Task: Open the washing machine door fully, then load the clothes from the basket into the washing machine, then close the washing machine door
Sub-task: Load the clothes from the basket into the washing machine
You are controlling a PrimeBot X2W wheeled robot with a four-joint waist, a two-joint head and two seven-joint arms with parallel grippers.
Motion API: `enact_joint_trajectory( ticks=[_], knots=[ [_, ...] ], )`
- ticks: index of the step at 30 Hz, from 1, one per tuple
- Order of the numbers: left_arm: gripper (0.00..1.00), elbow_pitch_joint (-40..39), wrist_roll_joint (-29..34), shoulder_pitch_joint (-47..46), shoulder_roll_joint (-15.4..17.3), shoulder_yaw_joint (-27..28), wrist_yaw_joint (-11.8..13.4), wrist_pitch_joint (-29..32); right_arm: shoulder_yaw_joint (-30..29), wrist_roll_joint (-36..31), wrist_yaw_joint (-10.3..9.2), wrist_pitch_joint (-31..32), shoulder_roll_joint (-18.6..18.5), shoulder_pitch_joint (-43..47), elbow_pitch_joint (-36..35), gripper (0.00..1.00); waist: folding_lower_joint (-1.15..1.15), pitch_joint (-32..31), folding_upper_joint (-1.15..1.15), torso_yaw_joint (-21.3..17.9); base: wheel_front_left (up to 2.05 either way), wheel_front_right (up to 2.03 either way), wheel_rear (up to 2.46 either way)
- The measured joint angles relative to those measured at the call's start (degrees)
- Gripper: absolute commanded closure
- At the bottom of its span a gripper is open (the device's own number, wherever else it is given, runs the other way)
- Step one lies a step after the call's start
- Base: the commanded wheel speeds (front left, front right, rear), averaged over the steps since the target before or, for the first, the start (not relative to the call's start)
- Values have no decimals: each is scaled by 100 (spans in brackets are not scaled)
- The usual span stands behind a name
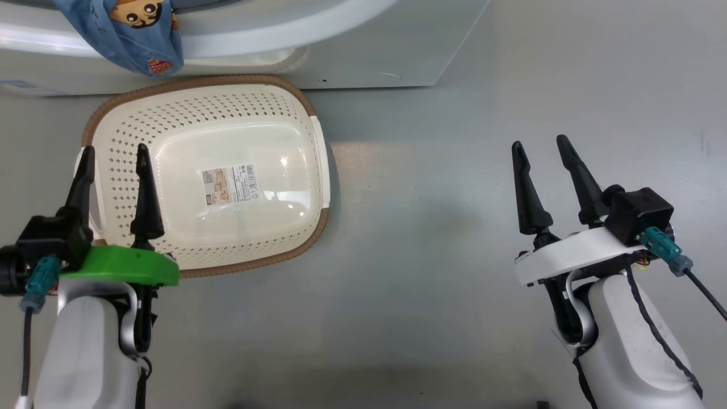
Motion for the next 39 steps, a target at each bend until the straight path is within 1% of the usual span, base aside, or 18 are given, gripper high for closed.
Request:
enact_joint_trajectory(
  ticks=[6, 11, 13, 18, 23, 30, 33, 39],
  knots=[
    [0, 145, 40, -470, 22, -47, -18, 0, 60, 26, 0, 0, 0, -2, 4, 0, 0, 14, 0, -37, 0, 0, 0],
    [0, 320, 63, -856, 165, -23, -18, 0, 88, 46, 0, 0, 0, -2, 4, 0, 0, 27, 0, -79, 0, 0, 0],
    [0, 353, 70, -923, 175, -16, -18, 0, 89, 47, 0, 0, 1, -2, 4, 0, 0, 31, 0, -89, 0, 0, 0],
    [0, 713, 97, -1182, 211, -33, -20, 0, 119, 73, 0, 0, 0, -3, 5, 0, 0, 53, 0, -141, 0, 0, 0],
    [0, 1101, 96, -1494, 330, -96, -25, 3, 144, 107, -2, 0, 1, -5, 4, 0, 0, 79, 0, -213, 0, 0, 0],
    [0, 1622, 76, -1794, 339, -166, -45, 280, 175, 146, -5, 0, 2, -6, 7, 0, 0, 110, 0, -288, 0, 0, 0],
    [0, 1886, -73, -1938, 343, -172, -49, 521, 193, 151, -5, 0, 2, -7, 14, 0, 0, 123, 0, -316, 0, 0, 0],
    [0, 2245, -275, -2246, 350, -138, -51, 810, 226, 156, -7, 0, 2, -8, 26, 0, 0, 148, 0, -369, 0, 0, 0]
  ],
)
